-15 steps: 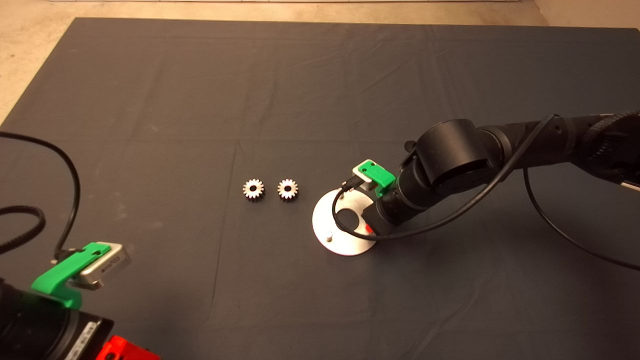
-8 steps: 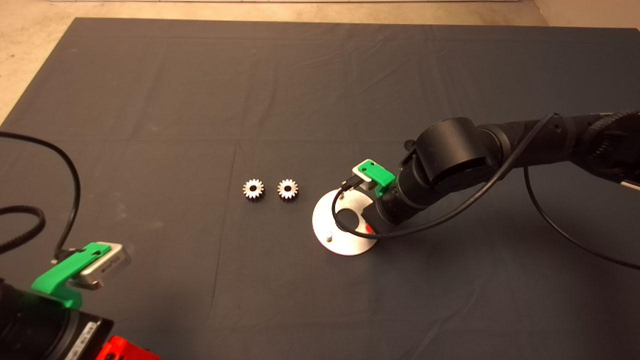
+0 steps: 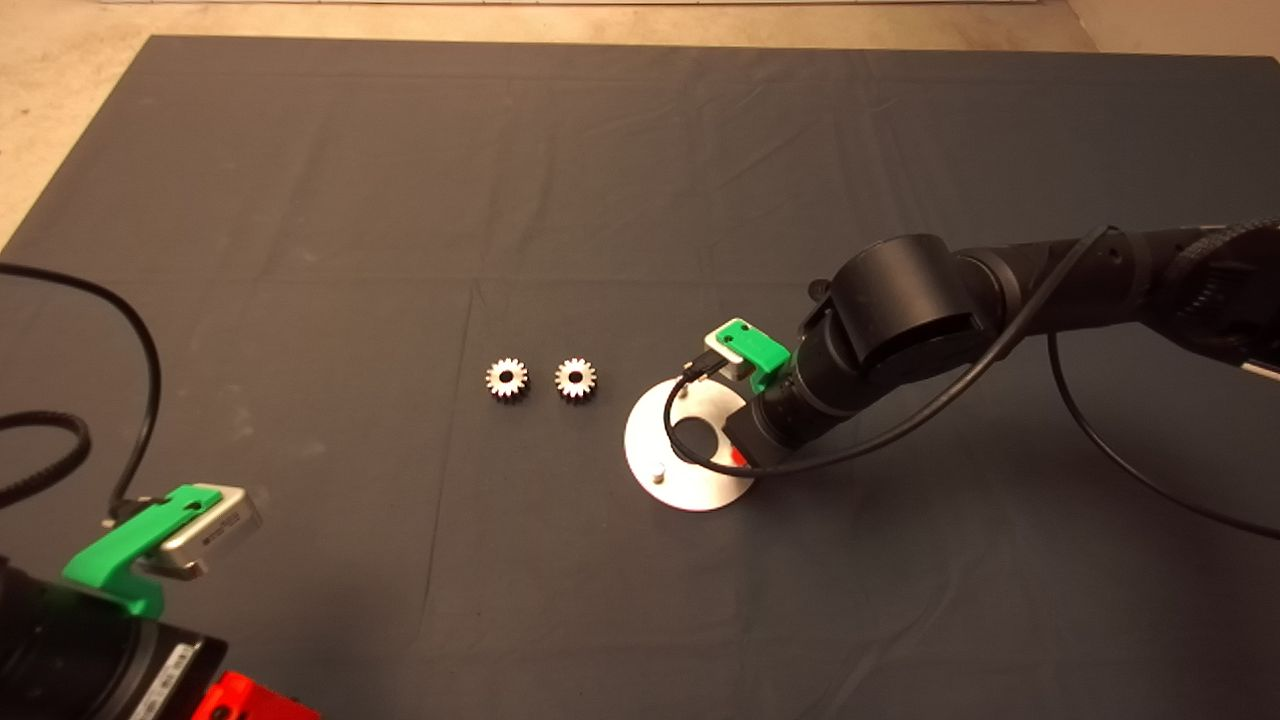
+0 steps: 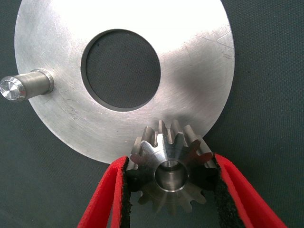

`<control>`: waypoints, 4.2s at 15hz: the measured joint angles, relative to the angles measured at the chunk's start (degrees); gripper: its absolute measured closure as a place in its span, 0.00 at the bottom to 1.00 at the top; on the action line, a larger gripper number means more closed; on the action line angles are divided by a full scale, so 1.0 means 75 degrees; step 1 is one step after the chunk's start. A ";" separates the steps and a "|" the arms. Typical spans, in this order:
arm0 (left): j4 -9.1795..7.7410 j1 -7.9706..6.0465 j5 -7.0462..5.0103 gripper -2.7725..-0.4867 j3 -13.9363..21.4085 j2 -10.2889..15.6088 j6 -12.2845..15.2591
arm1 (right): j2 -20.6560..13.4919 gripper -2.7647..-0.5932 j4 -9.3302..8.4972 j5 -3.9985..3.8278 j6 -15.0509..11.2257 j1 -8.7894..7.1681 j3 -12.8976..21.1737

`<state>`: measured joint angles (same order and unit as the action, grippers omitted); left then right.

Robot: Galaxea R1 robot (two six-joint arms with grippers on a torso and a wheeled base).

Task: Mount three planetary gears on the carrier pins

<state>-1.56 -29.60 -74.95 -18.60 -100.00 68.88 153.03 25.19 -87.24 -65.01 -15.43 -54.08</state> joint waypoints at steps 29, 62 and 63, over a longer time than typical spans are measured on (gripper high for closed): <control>0.0000 0.0000 0.0001 0.00 0.0000 0.0000 -0.0003 | 0.0037 0.68 -0.0037 -0.0036 0.0260 0.0020 -0.0065; 0.0323 -0.0315 -0.0341 0.00 0.0000 -0.1190 -0.0131 | -0.6159 0.54 -0.2568 -0.0137 -0.1792 -0.2521 0.4182; 0.0660 -0.0315 -0.0377 0.00 0.0000 -0.1172 -0.0136 | -0.6112 0.54 -0.2568 -0.0114 -0.1861 -0.2521 0.4182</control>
<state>3.39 -31.96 -77.78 -18.60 -108.79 67.86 107.19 5.92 -88.09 -78.97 -34.34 -22.71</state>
